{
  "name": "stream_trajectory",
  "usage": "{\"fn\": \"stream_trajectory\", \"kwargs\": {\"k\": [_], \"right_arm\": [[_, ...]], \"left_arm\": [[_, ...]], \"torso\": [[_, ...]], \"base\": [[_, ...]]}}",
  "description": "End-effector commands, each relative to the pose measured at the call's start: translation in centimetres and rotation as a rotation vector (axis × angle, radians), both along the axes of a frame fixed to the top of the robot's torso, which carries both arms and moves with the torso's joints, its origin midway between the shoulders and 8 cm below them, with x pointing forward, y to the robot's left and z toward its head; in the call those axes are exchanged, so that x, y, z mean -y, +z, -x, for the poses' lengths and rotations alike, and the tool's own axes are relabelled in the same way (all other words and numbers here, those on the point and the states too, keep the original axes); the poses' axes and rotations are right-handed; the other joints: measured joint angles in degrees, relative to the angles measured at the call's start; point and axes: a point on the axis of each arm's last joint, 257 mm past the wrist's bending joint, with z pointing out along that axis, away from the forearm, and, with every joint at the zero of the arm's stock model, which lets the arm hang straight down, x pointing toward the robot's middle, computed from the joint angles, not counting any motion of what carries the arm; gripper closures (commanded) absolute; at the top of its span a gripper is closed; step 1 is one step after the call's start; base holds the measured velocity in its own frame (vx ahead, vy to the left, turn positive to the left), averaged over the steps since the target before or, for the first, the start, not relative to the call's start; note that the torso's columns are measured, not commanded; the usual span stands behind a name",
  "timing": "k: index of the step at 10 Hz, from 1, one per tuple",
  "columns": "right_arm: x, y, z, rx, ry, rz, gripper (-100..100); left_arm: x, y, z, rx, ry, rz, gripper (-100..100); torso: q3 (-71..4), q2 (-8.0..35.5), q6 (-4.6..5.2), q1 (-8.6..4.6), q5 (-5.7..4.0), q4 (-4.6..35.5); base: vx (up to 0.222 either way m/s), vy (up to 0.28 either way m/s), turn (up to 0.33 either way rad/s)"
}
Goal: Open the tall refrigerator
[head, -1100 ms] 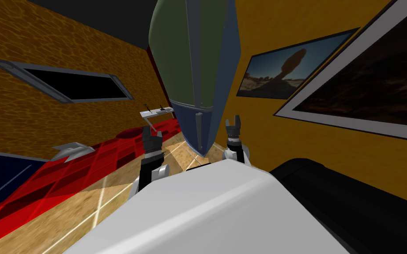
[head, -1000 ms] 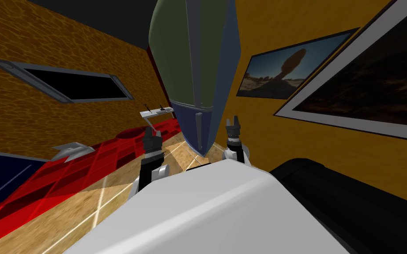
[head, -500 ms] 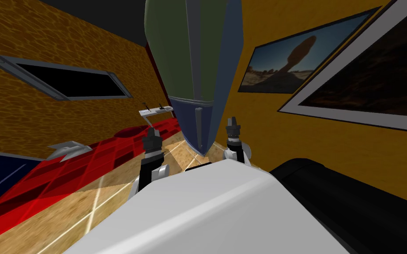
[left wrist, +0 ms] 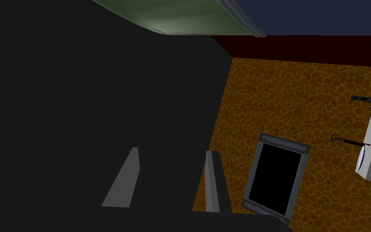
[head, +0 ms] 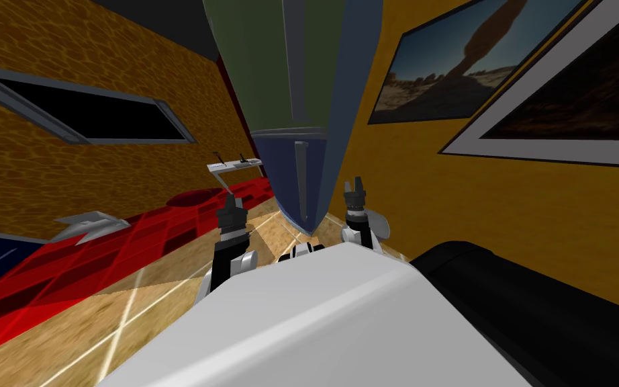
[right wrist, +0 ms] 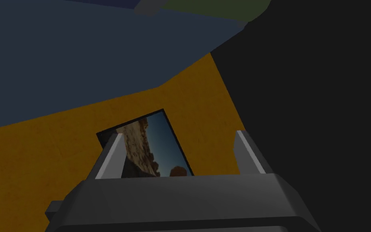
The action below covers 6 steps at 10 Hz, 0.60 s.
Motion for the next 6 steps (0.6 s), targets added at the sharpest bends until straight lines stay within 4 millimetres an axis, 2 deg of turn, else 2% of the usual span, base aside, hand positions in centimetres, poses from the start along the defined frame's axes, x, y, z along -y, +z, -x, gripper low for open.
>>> {"fn": "stream_trajectory", "kwargs": {"k": [1,6], "right_arm": [[0.6,-0.5,-0.1,-0.031,-0.021,0.074,-100],[3.7,-1.6,0.2,-0.115,-0.129,0.265,-100]], "left_arm": [[0.0,0.0,0.0,0.000,0.000,0.000,0],[0.0,0.0,0.0,0.000,0.000,0.000,0]], "torso": [[-1.14,0.51,0.00,0.03,0.01,0.55],[-1.42,0.75,-0.01,-0.04,-0.01,0.80]], "base": [[0.037,0.041,-0.031],[0.072,0.077,-0.050]]}}
